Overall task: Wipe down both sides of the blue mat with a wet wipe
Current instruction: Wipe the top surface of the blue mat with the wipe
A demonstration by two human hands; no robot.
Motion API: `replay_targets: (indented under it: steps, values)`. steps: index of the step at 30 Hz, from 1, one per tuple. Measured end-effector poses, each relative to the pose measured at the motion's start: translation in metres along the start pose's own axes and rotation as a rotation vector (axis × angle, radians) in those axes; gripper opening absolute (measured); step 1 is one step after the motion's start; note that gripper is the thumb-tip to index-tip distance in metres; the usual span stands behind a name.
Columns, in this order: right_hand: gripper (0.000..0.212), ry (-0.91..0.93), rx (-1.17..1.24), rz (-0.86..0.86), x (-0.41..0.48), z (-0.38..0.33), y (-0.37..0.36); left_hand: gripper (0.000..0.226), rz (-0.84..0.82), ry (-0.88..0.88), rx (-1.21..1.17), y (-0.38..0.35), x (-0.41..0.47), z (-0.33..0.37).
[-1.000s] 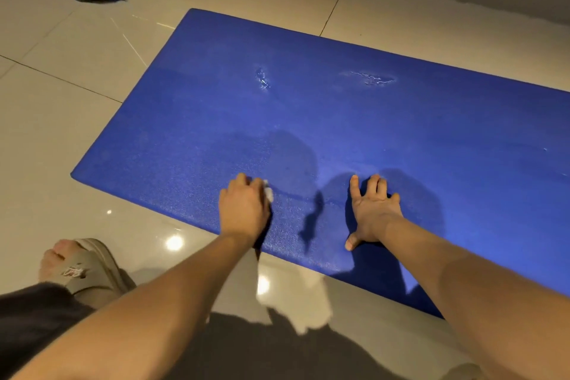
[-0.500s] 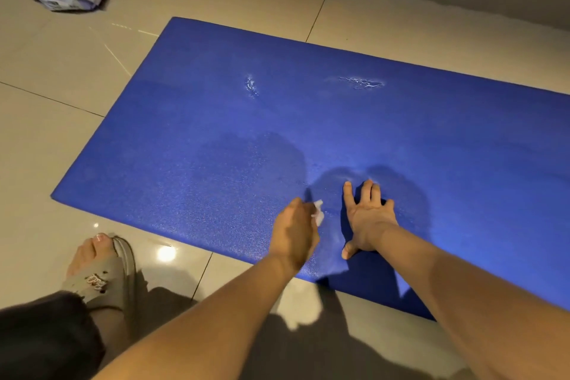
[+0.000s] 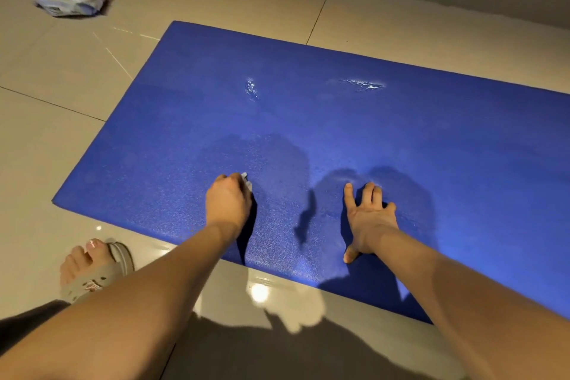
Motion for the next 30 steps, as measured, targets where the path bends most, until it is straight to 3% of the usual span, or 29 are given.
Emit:
replay_targets:
  steps: [5,9,13,16,19,21,23,27,30]
  values:
    - [0.164,-0.005,-0.013,-0.007,0.002,-0.001,0.0,0.026,-0.096,-0.112,-0.168,-0.046,-0.046,0.059]
    - [0.165,-0.013,0.008,0.002,0.002,0.001,-0.001,0.022,-0.28,-0.37,-0.122,-0.068,-0.088,0.107]
    - [0.165,-0.01,0.024,0.004,0.002,0.001,0.0,0.01,-0.275,-0.575,-0.001,-0.058,-0.066,0.092]
    - [0.166,-0.002,0.024,0.004,0.002,0.001,0.001,0.021,-0.166,-0.497,0.039,-0.036,-0.024,0.054]
    - [0.166,-0.003,0.024,0.004,0.002,0.001,0.001,0.029,0.002,-0.233,0.058,-0.009,0.017,0.016]
    - [0.167,-0.007,0.023,0.001,0.002,0.001,0.001,0.027,0.039,-0.042,0.03,-0.004,0.03,0.011]
    - [0.167,-0.006,0.026,0.0,0.002,0.0,0.001,0.018,0.016,0.024,-0.017,-0.009,0.024,0.023]
    - [0.167,-0.008,0.027,-0.001,0.003,0.001,0.001,0.022,-0.048,-0.089,-0.1,-0.034,-0.015,0.067]
    - [0.168,-0.009,0.027,0.004,0.003,0.0,0.001,0.023,-0.199,-0.288,-0.113,-0.056,-0.05,0.1]
Point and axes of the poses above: each hand's wrist, its own x-axis towards the middle knuckle, its own y-axis out of the back of the hand, z = x × y, the point moved 4 cm from there along x, towards the middle knuckle, and after that the axes turned 7 degrees about y, right-handed, at the moved point
